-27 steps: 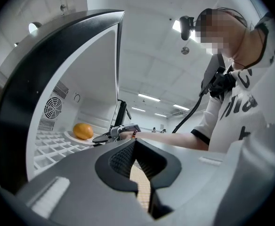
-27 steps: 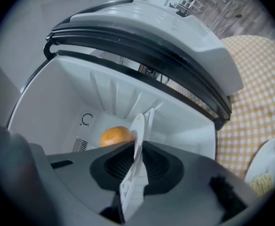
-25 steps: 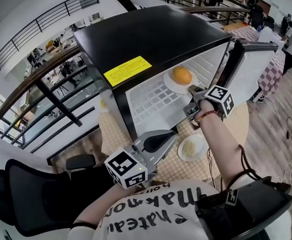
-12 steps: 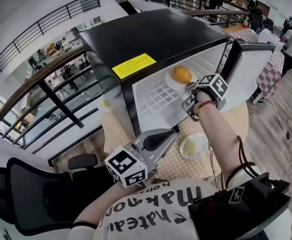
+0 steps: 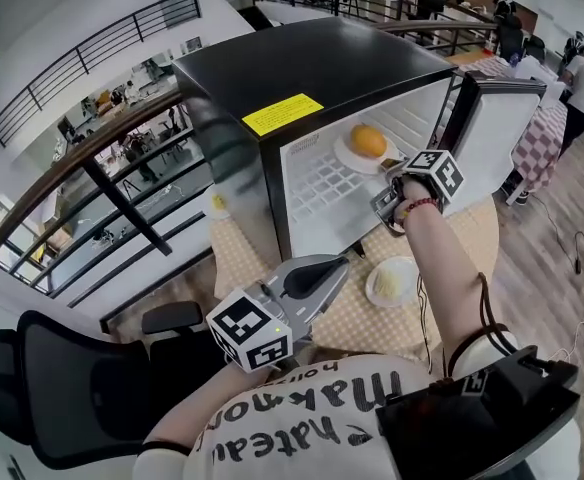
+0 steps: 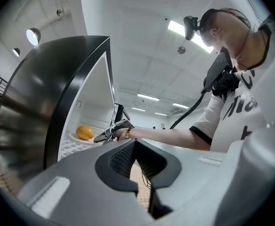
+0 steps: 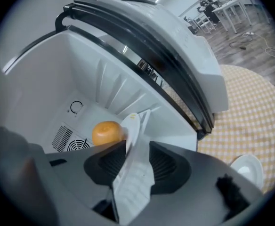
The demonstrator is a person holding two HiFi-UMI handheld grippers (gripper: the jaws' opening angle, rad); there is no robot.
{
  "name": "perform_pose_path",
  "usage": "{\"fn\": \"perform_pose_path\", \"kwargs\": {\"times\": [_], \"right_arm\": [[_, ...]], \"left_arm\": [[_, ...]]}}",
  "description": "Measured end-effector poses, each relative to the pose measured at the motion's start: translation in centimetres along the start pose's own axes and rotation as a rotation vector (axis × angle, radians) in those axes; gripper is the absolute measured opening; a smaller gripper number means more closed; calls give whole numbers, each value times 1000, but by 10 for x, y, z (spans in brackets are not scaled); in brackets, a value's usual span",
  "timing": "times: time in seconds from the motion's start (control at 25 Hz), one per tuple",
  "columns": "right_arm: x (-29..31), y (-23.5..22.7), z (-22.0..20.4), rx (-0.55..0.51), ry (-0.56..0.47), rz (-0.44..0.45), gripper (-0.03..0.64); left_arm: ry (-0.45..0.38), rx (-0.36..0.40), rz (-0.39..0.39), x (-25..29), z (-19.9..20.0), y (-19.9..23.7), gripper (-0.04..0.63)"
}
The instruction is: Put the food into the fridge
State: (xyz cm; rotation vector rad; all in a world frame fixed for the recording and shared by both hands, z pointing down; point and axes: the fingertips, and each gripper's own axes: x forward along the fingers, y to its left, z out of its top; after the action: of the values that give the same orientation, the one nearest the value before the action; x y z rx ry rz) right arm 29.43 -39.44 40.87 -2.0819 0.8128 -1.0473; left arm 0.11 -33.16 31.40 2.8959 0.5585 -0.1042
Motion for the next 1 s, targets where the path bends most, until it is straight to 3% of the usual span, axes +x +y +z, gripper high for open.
{"fn": "perform_pose_path", "kwargs": {"times": [0.16, 0.36, 0.44, 0.52, 0.6, 0.68, 0.76, 0.88, 1.0], "right_arm": [[-5, -6, -3, 8, -33, 23, 161], [-25, 3, 0, -75, -90, 90, 161], [-36, 3, 6, -43, -125, 141, 161], [-45, 6, 11, 8, -127, 240, 161], [-61, 18, 12, 33, -114, 408, 161], [-87, 29, 14, 44, -135, 578, 104], [-114, 37, 17, 31, -154, 686, 49], [-157, 44, 22, -58, -175, 811, 47], [-196, 35, 22, -303, -204, 808, 35]], "left_arm": [[-7, 7, -9, -8, -7, -6, 5], [-18, 13, 0, -11, -2, -14, 5], [-22, 25, 9, -8, 2, -17, 5], [-41, 18, 24, -1, 7, -16, 5], [-67, -6, 32, 7, 13, -19, 5], [-93, -24, 42, 14, 19, -24, 5], [-120, -27, 61, 21, 26, -28, 5], [-158, -42, 107, 30, 31, -35, 5], [-176, -62, 135, 43, 25, -50, 5]]}}
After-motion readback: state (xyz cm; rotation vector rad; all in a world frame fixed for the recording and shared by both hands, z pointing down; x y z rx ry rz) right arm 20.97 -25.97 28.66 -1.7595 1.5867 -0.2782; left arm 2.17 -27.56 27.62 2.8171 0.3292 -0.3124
